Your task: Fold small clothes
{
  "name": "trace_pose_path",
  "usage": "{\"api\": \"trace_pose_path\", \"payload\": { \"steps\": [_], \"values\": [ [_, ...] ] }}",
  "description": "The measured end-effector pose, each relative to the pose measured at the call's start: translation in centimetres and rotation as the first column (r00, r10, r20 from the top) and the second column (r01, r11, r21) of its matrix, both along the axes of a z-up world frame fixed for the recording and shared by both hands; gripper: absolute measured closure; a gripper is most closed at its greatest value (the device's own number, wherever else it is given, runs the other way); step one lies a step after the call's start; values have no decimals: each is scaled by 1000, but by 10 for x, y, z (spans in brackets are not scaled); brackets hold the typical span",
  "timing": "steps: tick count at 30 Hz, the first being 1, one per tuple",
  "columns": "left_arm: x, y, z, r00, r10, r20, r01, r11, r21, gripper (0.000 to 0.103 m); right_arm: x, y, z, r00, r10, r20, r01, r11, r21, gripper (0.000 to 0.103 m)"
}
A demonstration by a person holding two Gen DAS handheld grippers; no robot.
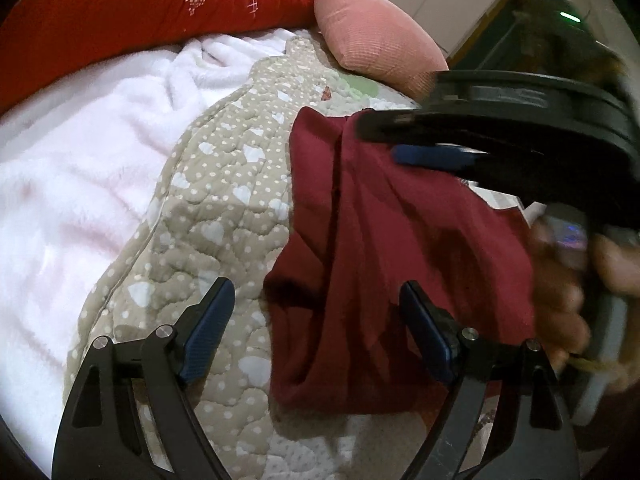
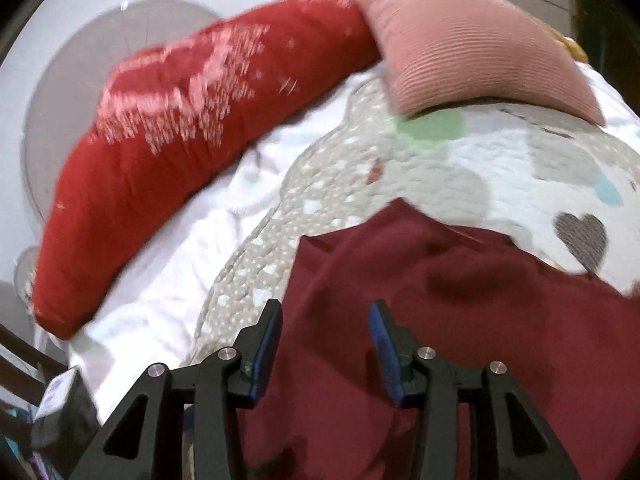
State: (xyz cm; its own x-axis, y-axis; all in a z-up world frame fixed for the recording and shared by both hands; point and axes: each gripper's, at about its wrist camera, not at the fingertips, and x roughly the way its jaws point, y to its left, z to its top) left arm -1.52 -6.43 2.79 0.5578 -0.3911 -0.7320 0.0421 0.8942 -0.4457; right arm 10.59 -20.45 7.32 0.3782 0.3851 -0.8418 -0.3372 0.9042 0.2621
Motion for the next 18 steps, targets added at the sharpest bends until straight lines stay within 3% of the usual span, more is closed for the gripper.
{"api": "trace_pose_path", "payload": {
  "steps": [3,5,6,7,8,14,18],
  "values": [
    [2,2,-1,1000,-2,-8,2,1000,-19,18,16,16,-21,998,-6,-67,2,998,-69,60],
    [3,2,-1,1000,-8,-9,8,1000,-21,18,22,19,-27,998,-18,-62,13,997,-82,63],
    [3,2,0,1000,-10,-9,10,1000,-22,18,23,19,-26,999,-18,-40,14,996,-89,71],
    [4,3,-1,1000,-11,-10,11,1000,-25,18,24,20,-26,1000,-19,-19,17,994,-111,87],
    [3,4,-1,1000,-10,-11,10,1000,-30,18,26,19,-24,1000,-16,-14,14,994,-111,94],
    [5,4,-1,1000,-10,-15,9,999,-43,18,21,29,-10,999,43,30,-40,995,-92,96],
    [9,5,-3,1000,-10,-15,9,999,-52,18,23,39,-30,998,65,-1,-64,990,-125,96]
  ]
}}
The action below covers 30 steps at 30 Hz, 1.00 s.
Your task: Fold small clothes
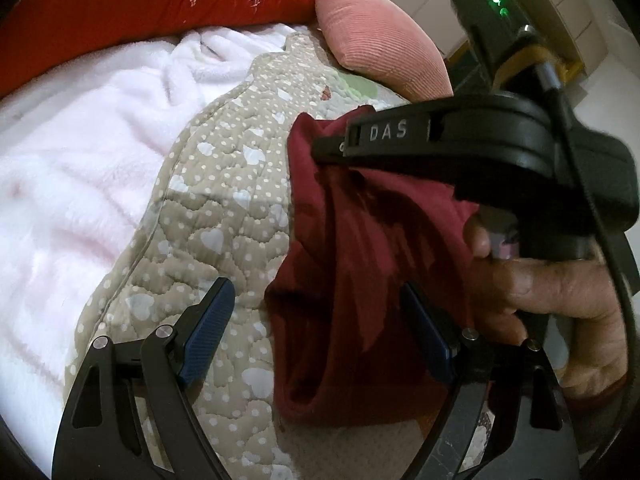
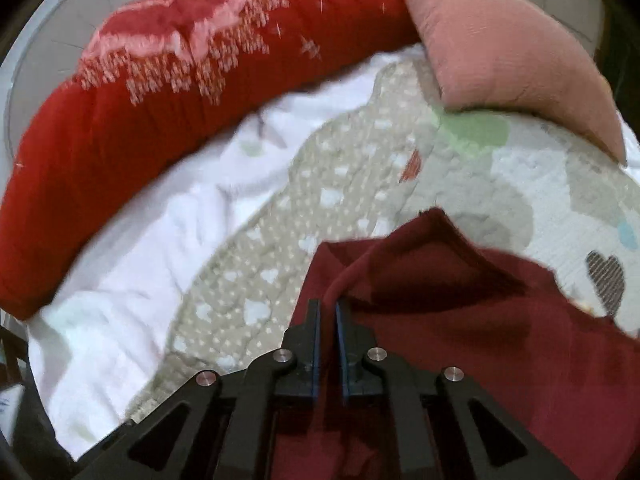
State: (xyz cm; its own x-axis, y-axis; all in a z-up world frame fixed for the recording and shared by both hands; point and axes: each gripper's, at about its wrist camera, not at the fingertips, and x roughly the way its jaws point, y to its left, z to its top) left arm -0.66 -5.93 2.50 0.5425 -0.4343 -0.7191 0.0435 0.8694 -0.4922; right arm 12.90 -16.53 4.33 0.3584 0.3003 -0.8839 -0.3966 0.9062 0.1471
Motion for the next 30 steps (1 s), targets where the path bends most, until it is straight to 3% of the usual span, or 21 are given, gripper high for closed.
{"api": "trace_pose_path", "payload": {
  "steps": [3,4,5,6,7,8,12,16,21,24,27,30],
  "values": [
    [0,2,0,1000,1,-1,-1,1000,-17,18,4,-14,7,1000,-22,-17,23,998,65,95],
    [-3,2,0,1000,0,-2,0,1000,-21,18,6,-18,11,999,-31,-20,33,997,75,87],
    [-3,3,1,1000,0,-2,0,1000,-23,18,7,-21,15,999,-44,-24,46,996,77,66],
    [-3,3,1,1000,0,-2,0,1000,-24,18,8,-24,20,998,-58,-27,60,996,71,56],
    [-3,3,1,1000,-1,-2,0,1000,-25,18,9,-24,24,997,-69,-26,71,995,67,46],
    [-4,4,1,1000,-1,-2,0,1000,-26,18,10,-21,26,998,-63,-31,65,996,60,44],
    [-4,2,1,1000,-4,1,4,1000,-18,18,16,7,16,995,8,-95,-15,998,-67,44],
    [-3,1,1,1000,-7,2,7,1000,-12,18,24,31,-3,990,57,-128,-86,969,-233,39],
    [-3,0,0,1000,-7,2,7,1000,-13,18,29,40,-13,990,68,-127,-104,947,-304,36],
    [-3,-2,1,1000,-9,5,9,1000,-6,18,32,38,-16,994,46,-102,-74,953,-295,36],
    [-3,-4,2,1000,-9,8,9,1000,3,18,30,31,-13,998,28,-51,-40,962,-271,48],
    [-4,-6,3,1000,-5,11,6,1000,-2,18,22,17,-2,999,43,-19,-46,976,-213,69]
  ]
}}
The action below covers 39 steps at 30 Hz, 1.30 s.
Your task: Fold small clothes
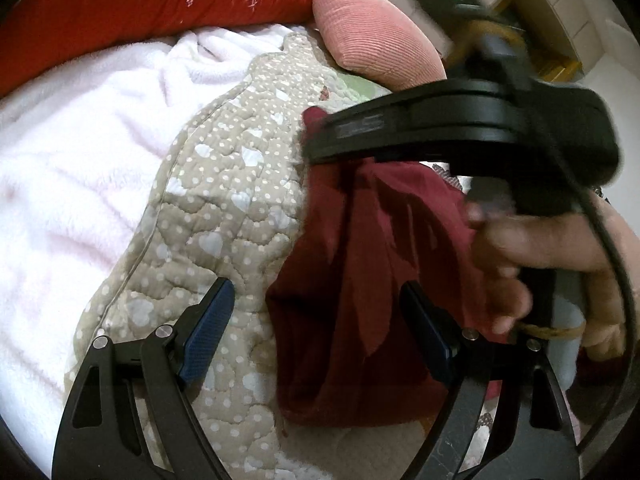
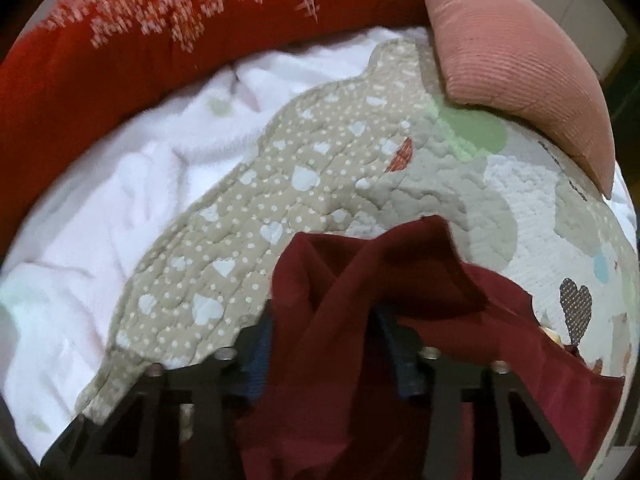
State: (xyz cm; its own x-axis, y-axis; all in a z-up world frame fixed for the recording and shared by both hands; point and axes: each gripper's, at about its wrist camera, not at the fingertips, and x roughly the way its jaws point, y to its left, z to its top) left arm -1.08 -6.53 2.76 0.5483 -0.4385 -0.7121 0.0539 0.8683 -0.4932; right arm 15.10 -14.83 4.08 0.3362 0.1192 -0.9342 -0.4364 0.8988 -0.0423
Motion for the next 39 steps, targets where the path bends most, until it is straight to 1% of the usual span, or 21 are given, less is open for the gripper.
{"api": "trace_pose_path", "payload": {
  "steps": [1,2,4,7,10,13,15,17,19,20,22,24,26,28,29,31,33,35,36,38,39],
  "values": [
    [-1,-1,0,1000,6,2,-6,1000,-8,18,-5,-9,5,1000,-5,-1,5,999,39,79],
    [-1,-1,0,1000,11,2,-11,1000,-16,18,-7,-19,12,1000,-16,-4,17,996,90,83],
    [-1,0,1,1000,25,7,-25,999,-31,18,-10,-33,22,999,-46,-5,46,986,158,86],
    [3,0,2,999,36,26,-35,998,-45,18,-13,-53,35,997,-79,-20,81,960,266,87],
    [7,-4,4,999,21,37,-19,997,-69,18,-17,-57,36,994,-97,-39,105,938,329,87],
    [13,-5,3,999,1,54,6,992,-122,18,-18,-63,35,993,-102,-60,117,922,370,88],
    [19,-6,2,998,-11,58,18,990,-138,19,-18,-64,31,993,-95,-66,113,923,367,88],
    [19,-9,2,998,-26,65,35,990,-137,28,-17,-58,30,994,-83,-65,101,932,348,88],
    [18,-13,3,996,-43,75,51,992,-115,31,-15,-47,27,997,-63,-54,76,950,302,88],
    [18,-14,4,996,-48,79,56,992,-110,36,-14,-41,25,997,-52,-50,64,962,266,88],
    [16,-15,3,996,-55,77,62,993,-100,38,-10,-30,20,997,-49,-57,59,977,205,87],
    [17,-13,1,997,-50,66,57,992,-109,39,-6,-21,13,996,-36,-79,47,988,149,82],
    [18,-12,-2,998,-45,53,51,992,-116,42,-3,-12,8,997,-25,-77,33,995,95,69],
    [19,-10,-3,998,-42,48,48,991,-123,42,-1,-4,2,996,-6,-91,9,999,41,60],
    [20,-11,-3,998,-42,47,48,991,-123,41,0,0,-2,995,10,-103,-9,1000,16,59],
    [19,-12,-3,998,-43,48,49,992,-113,41,0,-1,-3,995,23,-96,-22,1000,13,59],
    [20,-15,-2,997,-48,53,53,994,-98,42,-4,-8,-1,998,21,-64,-18,999,40,67],
    [17,-16,-1,996,-60,63,65,994,-84,42,-13,-16,5,1000,20,-13,-19,996,82,83],
    [16,-18,2,995,-68,69,73,994,-77,44,-20,-21,8,1000,15,16,-16,994,106,84],
    [14,-21,5,994,-79,71,83,994,-65,56,-30,-35,15,999,-6,48,-2,987,160,87],
    [13,-21,7,994,-80,73,85,994,-68,57,-34,-45,22,998,-22,58,10,980,200,87]
  ]
}}
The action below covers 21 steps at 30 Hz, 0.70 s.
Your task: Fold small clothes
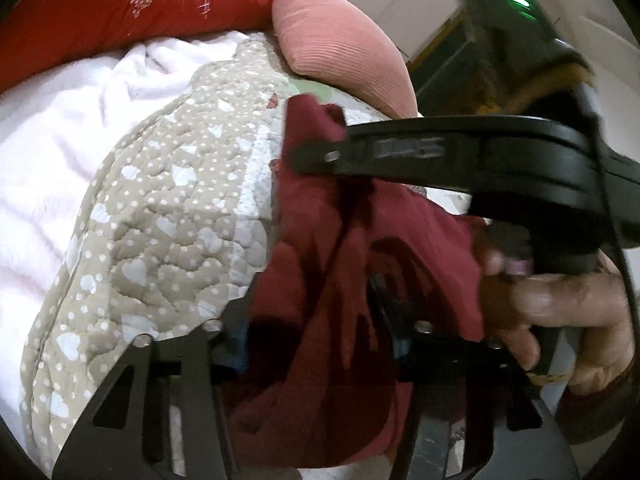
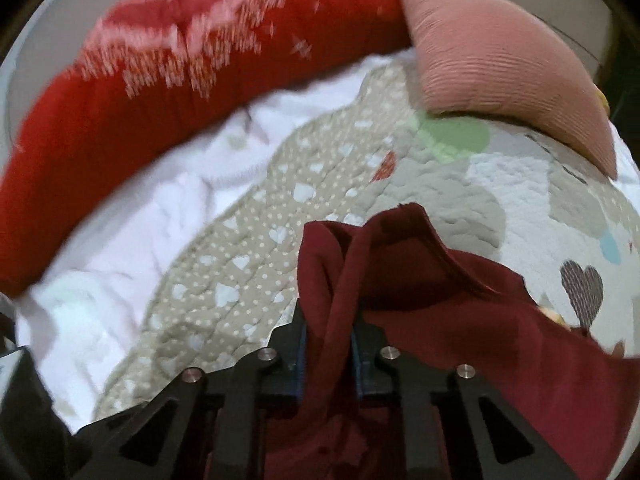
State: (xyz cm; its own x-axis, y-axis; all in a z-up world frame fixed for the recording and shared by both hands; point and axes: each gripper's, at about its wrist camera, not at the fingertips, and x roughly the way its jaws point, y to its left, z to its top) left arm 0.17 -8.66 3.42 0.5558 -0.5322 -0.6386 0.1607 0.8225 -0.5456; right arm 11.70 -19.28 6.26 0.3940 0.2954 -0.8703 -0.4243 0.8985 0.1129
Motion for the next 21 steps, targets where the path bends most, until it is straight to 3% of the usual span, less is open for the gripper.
{"api": "trace_pose_path", "payload": {
  "steps": [2,4,9,13,21],
  "values": [
    [-3,-1,5,1000,-3,3,3,1000,-8,65,-7,-15,13,1000,-13,6,12,998,60,88],
    [-8,-7,14,1000,-14,18,14,1000,5,67,-13,-34,25,1000,-30,-1,30,992,122,88],
    [-17,-35,33,998,-47,52,40,993,115,69,-31,-73,42,997,-73,-1,71,965,253,88],
    [-21,-61,44,994,-82,74,67,981,183,70,-40,-99,45,996,-90,12,82,951,299,88],
    [-24,-96,64,986,-133,97,106,963,248,71,-49,-139,57,995,-97,37,80,944,321,88]
  ]
}}
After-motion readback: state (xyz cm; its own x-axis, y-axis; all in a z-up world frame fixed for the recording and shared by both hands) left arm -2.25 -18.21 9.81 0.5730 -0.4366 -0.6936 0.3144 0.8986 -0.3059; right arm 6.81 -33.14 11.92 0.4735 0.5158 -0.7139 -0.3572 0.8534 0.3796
